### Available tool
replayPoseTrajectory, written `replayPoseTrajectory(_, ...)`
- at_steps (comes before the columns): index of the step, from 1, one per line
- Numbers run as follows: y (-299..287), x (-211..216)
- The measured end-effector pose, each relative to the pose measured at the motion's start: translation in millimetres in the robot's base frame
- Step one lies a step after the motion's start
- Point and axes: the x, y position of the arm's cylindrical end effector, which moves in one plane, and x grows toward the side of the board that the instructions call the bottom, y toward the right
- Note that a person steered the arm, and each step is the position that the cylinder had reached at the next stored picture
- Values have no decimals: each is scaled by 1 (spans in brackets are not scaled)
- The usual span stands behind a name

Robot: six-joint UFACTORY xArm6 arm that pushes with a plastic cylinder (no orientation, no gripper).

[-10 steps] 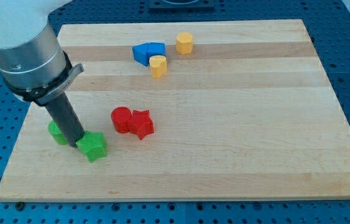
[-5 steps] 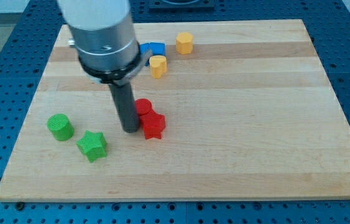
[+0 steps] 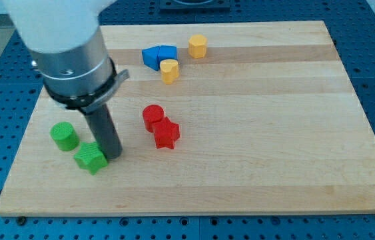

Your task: Separate the green blocks from the red blocks

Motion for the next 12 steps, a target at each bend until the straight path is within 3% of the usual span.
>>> replayPoseTrajectory(5, -55, 9)
replayPoseTrajectory(7, -34, -19)
replayPoseTrajectory(9, -65, -47)
replayPoseTrajectory(12, -68, -77)
